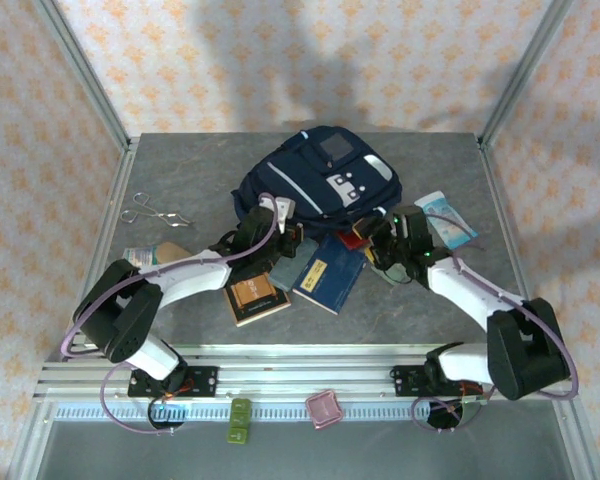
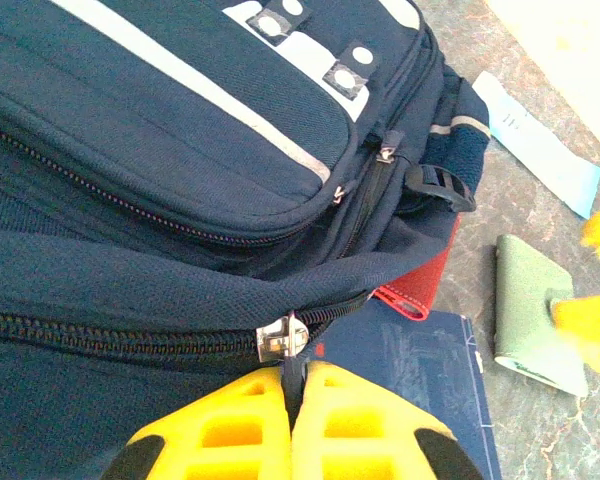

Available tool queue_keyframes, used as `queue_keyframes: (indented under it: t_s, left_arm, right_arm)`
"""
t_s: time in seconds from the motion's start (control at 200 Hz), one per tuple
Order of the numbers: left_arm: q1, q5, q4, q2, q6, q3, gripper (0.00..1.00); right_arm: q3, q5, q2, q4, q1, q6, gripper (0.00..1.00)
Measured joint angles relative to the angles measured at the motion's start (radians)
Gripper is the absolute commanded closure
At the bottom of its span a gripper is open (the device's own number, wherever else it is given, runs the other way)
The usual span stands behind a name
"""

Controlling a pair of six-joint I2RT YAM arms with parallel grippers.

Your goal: Pack books, pencil case, and school supplies into a backpack

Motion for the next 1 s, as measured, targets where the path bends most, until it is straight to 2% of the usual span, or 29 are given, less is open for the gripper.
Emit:
queue_keyframes:
  t_s: [0.27, 0.37, 0.435, 0.496, 0.556, 0.641, 0.856, 1.001]
  left_arm:
    - [-0.061, 0.000, -0.020, 0.014, 0.029, 0.057, 1.00]
    - [-0.082, -0.003, -0.023, 0.014, 0.039, 0.058, 1.00]
    - [-0.093, -0.009, -0.027, 0.014, 0.045, 0.058, 1.00]
    - [-0.100, -0.016, -0.039, 0.014, 0.049, 0.058, 1.00]
    - [-0.104, -0.035, -0.052, 0.014, 0.051, 0.058, 1.00]
    - [-0.105, -0.074, -0.077, 0.014, 0.051, 0.058, 1.00]
    - [-0.091, -0.149, -0.087, -0.017, 0.043, 0.011, 1.00]
    - [0.004, -0.195, -0.089, -0.121, 0.013, -0.086, 1.00]
  right_arm:
    - [0.113, -0.029, 0.196, 0.158, 0.064, 0.077, 0.31]
    - [0.155, -0.030, 0.254, 0.201, 0.068, 0.095, 0.36]
    - [0.177, -0.034, 0.293, 0.220, 0.069, 0.103, 0.49]
    - [0.197, -0.037, 0.329, 0.233, 0.071, 0.111, 0.70]
    - [0.210, -0.042, 0.355, 0.237, 0.071, 0.118, 0.86]
    - [0.218, -0.048, 0.377, 0.242, 0.072, 0.119, 1.00]
    - [0.223, -0.053, 0.378, 0.229, 0.057, 0.105, 1.00]
    - [0.222, -0.066, 0.341, 0.199, 0.027, 0.082, 1.00]
